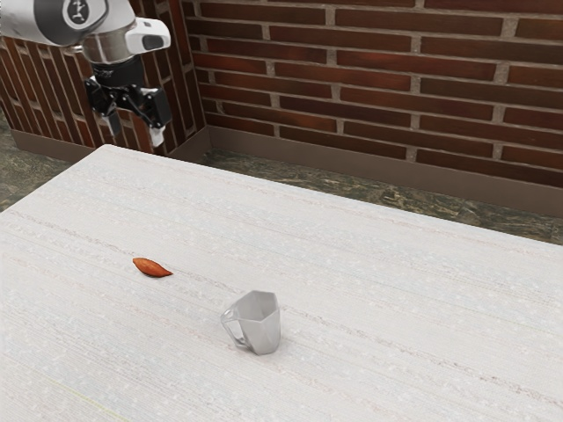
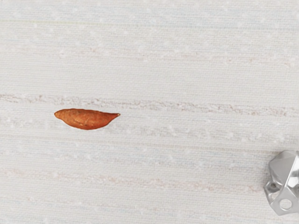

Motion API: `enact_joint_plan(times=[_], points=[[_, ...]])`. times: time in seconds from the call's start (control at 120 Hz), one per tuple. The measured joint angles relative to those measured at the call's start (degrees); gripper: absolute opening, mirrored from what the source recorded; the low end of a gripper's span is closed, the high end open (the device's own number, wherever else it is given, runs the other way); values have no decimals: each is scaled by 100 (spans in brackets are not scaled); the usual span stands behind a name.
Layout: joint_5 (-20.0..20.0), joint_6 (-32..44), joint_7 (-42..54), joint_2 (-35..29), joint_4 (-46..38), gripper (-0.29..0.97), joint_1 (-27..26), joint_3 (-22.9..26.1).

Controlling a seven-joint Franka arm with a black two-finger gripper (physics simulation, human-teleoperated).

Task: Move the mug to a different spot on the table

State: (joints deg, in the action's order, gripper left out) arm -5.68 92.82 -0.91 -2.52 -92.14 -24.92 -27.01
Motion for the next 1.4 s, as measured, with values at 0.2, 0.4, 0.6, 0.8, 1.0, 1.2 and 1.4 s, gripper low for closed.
enact_joint_plan(times=[0.2,0.4,0.6,0.8,1.0,1.2,1.4], points=[[12,8,-16,-1,-13,68,-72,-22],[80,21,166,42,-171,68,-97,14],[106,453,454,-3,-1302,68,-926,20],[141,1349,768,-44,-2218,68,-1304,12],[159,2606,1170,-250,-3382,68,-1210,28],[158,3830,1547,-409,-4261,68,-1516,45],[156,4962,1794,-450,-4955,68,-1513,44]])
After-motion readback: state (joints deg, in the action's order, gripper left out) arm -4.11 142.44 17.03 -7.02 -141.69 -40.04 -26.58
